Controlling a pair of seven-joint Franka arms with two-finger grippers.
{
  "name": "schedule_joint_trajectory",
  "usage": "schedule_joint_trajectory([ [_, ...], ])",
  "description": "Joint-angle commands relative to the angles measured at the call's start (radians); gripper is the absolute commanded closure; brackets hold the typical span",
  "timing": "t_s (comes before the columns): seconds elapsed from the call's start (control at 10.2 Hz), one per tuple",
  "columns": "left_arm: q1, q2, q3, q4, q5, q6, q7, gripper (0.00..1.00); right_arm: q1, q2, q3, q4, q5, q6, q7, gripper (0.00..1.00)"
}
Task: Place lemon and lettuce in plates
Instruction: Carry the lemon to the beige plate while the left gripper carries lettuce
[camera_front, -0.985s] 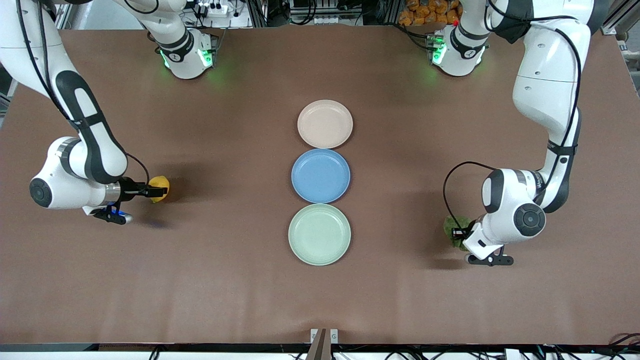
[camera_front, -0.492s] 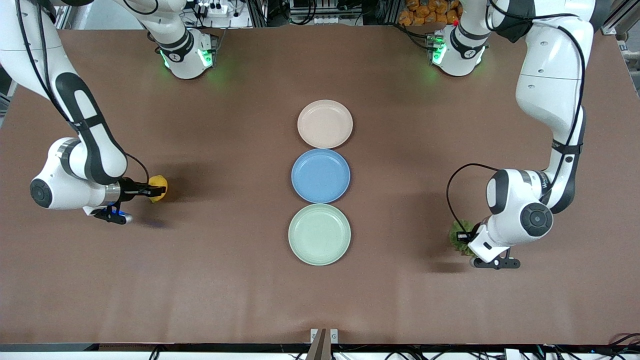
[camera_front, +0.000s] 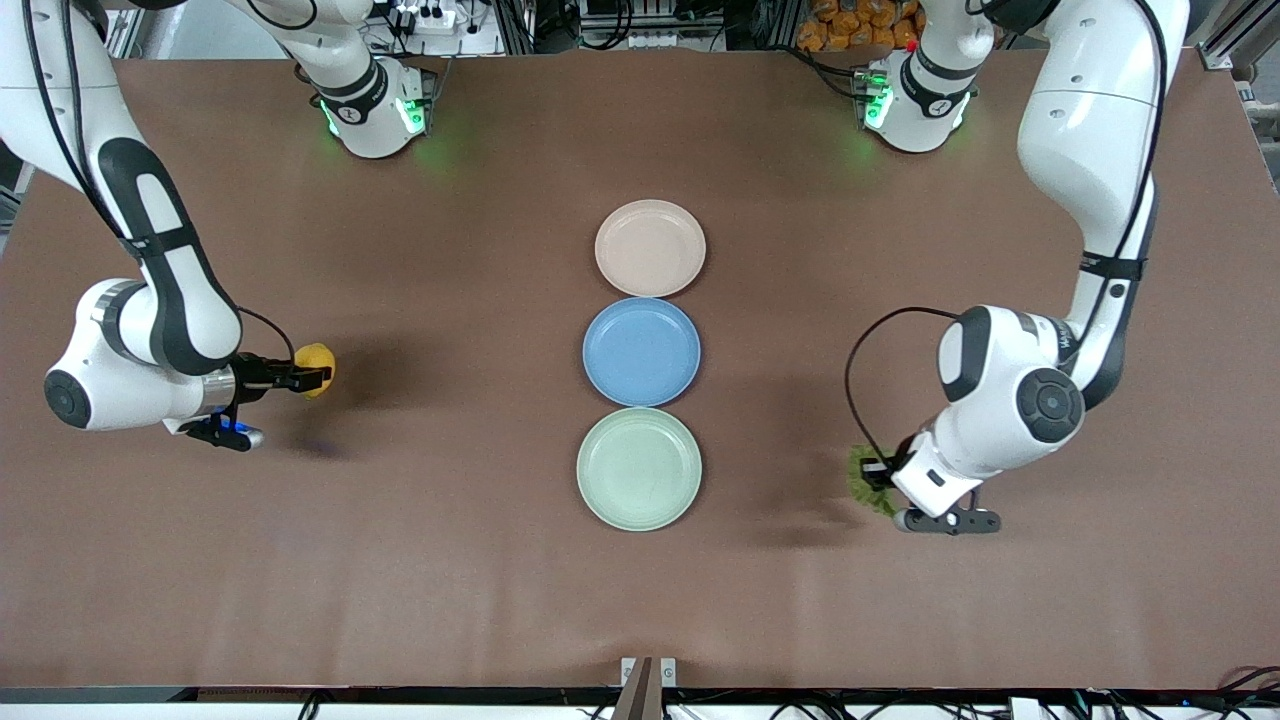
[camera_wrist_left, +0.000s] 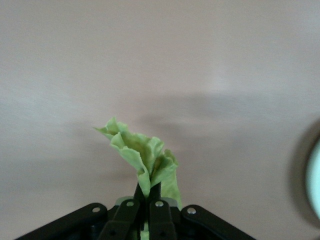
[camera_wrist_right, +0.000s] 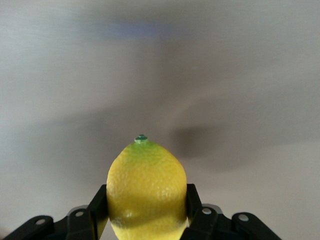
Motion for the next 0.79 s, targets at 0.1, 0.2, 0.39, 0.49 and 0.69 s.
schedule_joint_trajectory([
  [0.1,-0.026,-0.001,-0.063,0.014,-0.029,0.029,-0.174,1.0,0.031,-0.087,0.132,-0.013,0.044,-0.053,0.249,1.0],
  [0.2,-0.05,0.002,-0.063,0.014,-0.046,0.058,-0.208,1.0,0.028,-0.099,0.193,-0.012,0.044,-0.055,0.335,1.0],
  [0.39,-0.122,0.025,-0.063,0.014,-0.075,0.171,-0.314,1.0,0.036,-0.109,0.345,-0.012,0.044,-0.02,0.525,1.0],
  [0.49,-0.151,0.042,-0.063,0.014,-0.08,0.227,-0.38,1.0,0.037,-0.107,0.403,-0.015,0.043,0.0,0.605,1.0],
  [0.69,-0.202,0.081,-0.063,0.014,-0.083,0.339,-0.499,1.0,0.127,-0.1,0.442,-0.016,0.044,0.069,0.758,1.0],
])
